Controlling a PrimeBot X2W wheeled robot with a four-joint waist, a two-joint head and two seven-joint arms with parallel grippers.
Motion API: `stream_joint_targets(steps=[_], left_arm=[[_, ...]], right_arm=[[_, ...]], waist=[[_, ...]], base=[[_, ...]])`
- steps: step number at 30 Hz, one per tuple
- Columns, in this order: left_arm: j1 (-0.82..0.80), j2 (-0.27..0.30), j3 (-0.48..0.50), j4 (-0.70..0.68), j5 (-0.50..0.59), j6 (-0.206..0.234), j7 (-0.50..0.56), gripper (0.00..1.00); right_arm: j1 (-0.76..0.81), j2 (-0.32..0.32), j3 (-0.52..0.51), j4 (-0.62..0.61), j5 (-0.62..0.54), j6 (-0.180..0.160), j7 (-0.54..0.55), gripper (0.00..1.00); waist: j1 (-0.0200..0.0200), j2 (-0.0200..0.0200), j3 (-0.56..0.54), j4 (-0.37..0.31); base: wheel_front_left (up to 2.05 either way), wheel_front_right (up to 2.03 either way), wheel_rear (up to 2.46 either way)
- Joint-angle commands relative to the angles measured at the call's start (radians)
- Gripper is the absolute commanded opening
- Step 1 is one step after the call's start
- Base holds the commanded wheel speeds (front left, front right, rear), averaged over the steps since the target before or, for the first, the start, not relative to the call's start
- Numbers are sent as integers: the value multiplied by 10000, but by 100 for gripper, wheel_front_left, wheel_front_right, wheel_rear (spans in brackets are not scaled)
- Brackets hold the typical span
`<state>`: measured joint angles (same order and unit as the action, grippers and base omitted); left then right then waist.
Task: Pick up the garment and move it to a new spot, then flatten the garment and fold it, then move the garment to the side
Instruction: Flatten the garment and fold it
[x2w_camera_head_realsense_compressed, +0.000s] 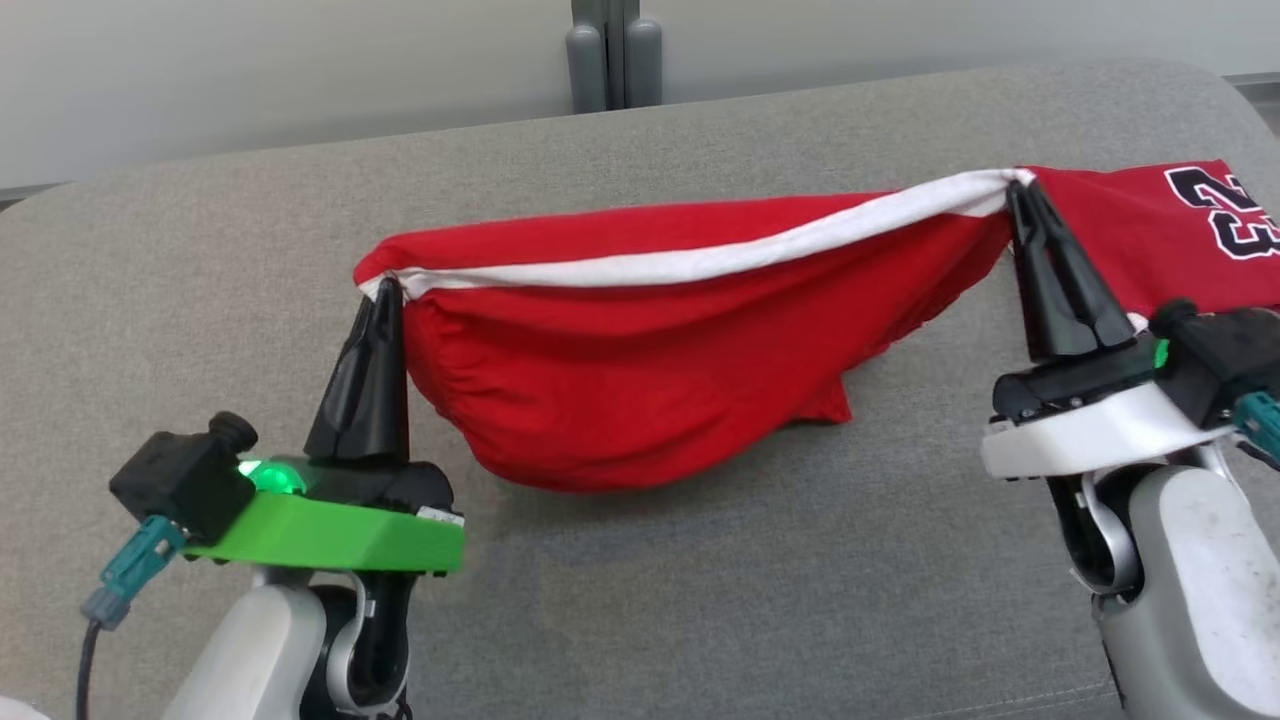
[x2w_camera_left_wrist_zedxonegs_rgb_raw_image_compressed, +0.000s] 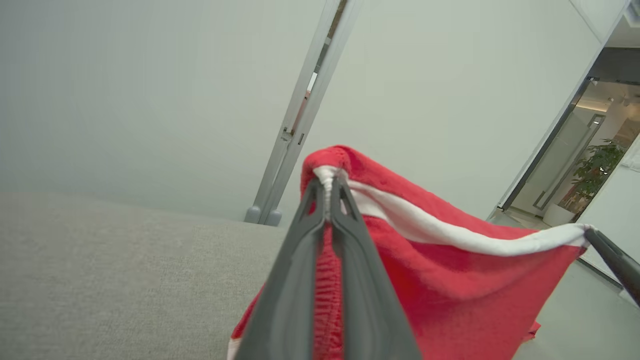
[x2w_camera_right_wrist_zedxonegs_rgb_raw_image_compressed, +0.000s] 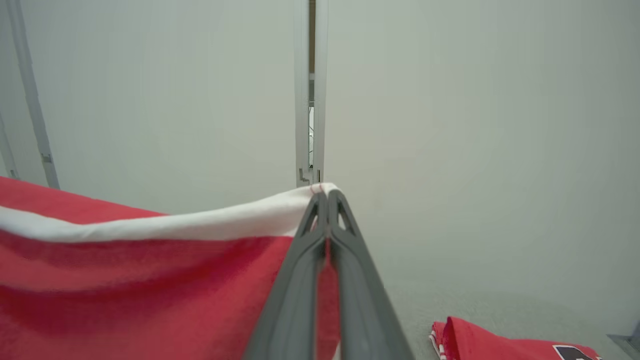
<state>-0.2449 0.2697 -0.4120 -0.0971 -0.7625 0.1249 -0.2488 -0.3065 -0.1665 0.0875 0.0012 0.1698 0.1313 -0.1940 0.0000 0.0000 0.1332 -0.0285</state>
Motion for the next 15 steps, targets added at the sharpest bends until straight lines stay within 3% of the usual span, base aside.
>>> stream_joint_targets(steps=[1, 10, 15], left_arm=[[53, 164, 105, -310, 122, 92, -55, 0], [-259, 728, 709, -3171, 566, 823, 296, 0], [-461, 1008, 949, -4010, 405, 1128, 900, 0]], right_arm=[[196, 62, -151, -530, -150, -13, 81, 0], [734, 330, -899, -3878, -699, -13, 614, 0], [789, 378, -1194, -4590, -658, -15, 1007, 0]], waist=[[0, 0, -110, -66], [0, 0, -656, -203], [0, 0, -658, -207]], base=[[0, 0, 0], [0, 0, 0], [0, 0, 0]])
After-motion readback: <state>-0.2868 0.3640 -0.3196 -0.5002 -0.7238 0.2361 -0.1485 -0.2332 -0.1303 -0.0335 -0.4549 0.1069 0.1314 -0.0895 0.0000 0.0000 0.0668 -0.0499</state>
